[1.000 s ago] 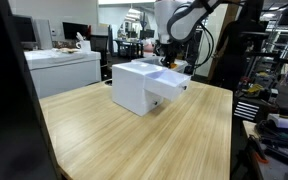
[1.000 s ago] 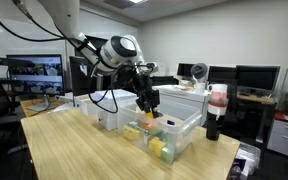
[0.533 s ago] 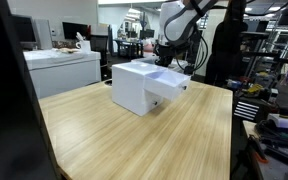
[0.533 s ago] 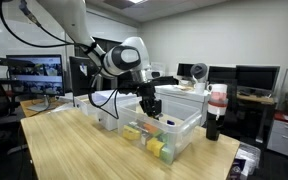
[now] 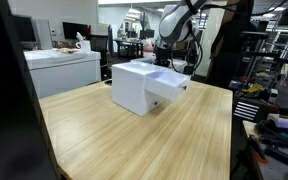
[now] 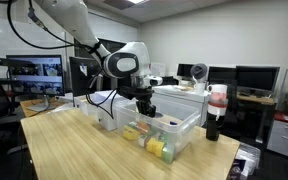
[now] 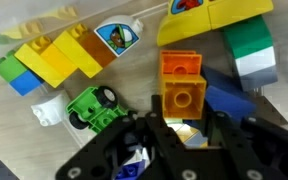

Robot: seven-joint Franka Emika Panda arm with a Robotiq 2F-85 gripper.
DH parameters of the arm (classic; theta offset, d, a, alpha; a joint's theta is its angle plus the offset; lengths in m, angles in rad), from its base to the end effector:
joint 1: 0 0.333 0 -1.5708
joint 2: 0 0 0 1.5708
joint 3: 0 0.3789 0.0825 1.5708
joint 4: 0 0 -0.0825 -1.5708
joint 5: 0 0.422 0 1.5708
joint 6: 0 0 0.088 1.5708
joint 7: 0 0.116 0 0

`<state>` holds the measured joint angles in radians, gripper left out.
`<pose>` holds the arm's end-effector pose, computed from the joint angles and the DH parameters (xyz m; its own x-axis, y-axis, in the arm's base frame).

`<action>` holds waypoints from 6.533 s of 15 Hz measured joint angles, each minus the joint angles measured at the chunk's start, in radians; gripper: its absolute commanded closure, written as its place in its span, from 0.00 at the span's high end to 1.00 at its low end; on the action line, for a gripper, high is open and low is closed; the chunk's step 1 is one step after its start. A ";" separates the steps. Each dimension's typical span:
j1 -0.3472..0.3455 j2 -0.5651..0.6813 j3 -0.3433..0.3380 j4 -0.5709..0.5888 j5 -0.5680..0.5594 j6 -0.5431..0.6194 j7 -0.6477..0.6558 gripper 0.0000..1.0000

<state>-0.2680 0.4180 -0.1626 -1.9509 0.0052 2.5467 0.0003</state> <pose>0.6303 -0.2811 0.3061 0.9021 -0.3914 0.1816 -0.4077 -0.9110 0.0620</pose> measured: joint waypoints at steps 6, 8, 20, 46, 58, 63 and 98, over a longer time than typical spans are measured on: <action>0.001 0.001 -0.012 0.006 0.019 -0.011 0.007 0.13; 0.017 0.007 -0.052 0.005 -0.019 0.008 0.046 0.12; 0.059 0.023 -0.146 0.035 -0.096 -0.079 0.189 0.35; 0.064 -0.280 -0.023 0.079 -0.036 -0.344 -0.058 0.11; 0.094 -0.500 0.019 -0.190 0.365 -0.380 -0.315 0.11; 0.118 -0.600 -0.003 -0.284 0.420 -0.422 -0.352 0.11; 0.127 -0.515 -0.134 -0.371 0.697 -0.601 -0.660 0.99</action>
<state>-0.1406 -0.0969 -0.2961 -2.3218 0.7025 1.9462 -0.6592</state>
